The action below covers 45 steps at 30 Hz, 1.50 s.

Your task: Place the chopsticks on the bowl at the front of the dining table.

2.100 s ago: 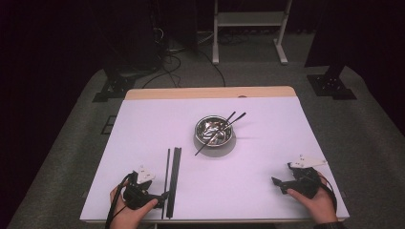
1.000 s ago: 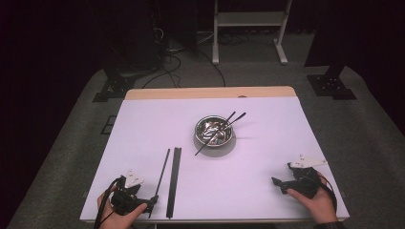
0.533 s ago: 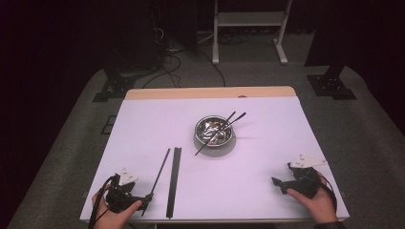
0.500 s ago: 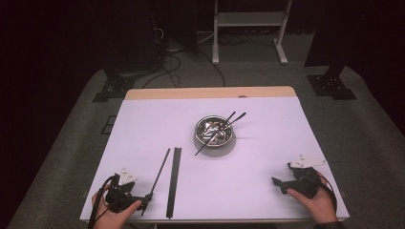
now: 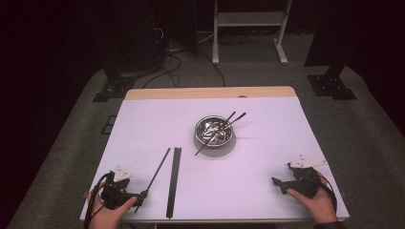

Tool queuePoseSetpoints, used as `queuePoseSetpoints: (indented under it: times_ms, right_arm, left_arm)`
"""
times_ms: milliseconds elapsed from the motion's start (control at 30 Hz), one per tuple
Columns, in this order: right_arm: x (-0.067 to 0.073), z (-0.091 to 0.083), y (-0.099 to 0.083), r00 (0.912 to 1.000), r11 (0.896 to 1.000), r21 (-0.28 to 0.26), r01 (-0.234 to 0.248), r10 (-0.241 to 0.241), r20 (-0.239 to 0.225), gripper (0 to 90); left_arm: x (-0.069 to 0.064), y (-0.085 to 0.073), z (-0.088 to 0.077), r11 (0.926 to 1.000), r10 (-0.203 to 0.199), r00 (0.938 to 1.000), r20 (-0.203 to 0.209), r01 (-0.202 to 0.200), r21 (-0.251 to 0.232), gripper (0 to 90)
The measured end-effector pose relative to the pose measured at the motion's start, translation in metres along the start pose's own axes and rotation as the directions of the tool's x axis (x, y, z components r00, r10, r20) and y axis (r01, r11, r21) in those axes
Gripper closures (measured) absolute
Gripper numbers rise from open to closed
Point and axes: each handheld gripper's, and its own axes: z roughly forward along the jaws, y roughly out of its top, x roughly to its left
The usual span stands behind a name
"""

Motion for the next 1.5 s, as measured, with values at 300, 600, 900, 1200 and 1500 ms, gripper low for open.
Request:
queuePoseSetpoints:
  times_ms: [300, 600, 900, 1200, 1500]
  right_arm:
    - [0.000, 0.000, 0.000, 1.0000, 1.000, 0.000, 0.000, 0.000, 0.000, 12.7]
    - [0.000, 0.000, 0.000, 1.0000, 1.000, 0.000, 0.000, 0.000, 0.000, 12.7]
    - [0.000, 0.000, 0.000, 1.0000, 1.000, 0.000, 0.000, 0.000, 0.000, 12.7]
    - [0.000, 0.000, 0.000, 1.0000, 1.000, 0.001, 0.000, 0.000, -0.001, 12.7]
    - [0.000, 0.000, 0.000, 1.0000, 1.000, 0.000, 0.000, 0.000, -0.001, 12.7]
  left_arm:
    - [0.012, -0.001, 0.000, 0.9999, -0.014, 0.9998, -0.014, 0.014, -0.002, 7.9]
    - [0.021, 0.000, 0.000, 0.9996, -0.030, 0.9994, -0.020, 0.030, 0.000, 7.9]
    - [0.031, 0.000, 0.000, 0.9989, -0.047, 0.9983, -0.034, 0.047, -0.002, 7.9]
    - [0.041, 0.000, 0.001, 0.9980, -0.064, 0.9972, -0.039, 0.063, -0.003, 7.9]
    - [0.050, 0.001, 0.002, 0.9971, -0.076, 0.9960, -0.046, 0.076, -0.008, 7.9]
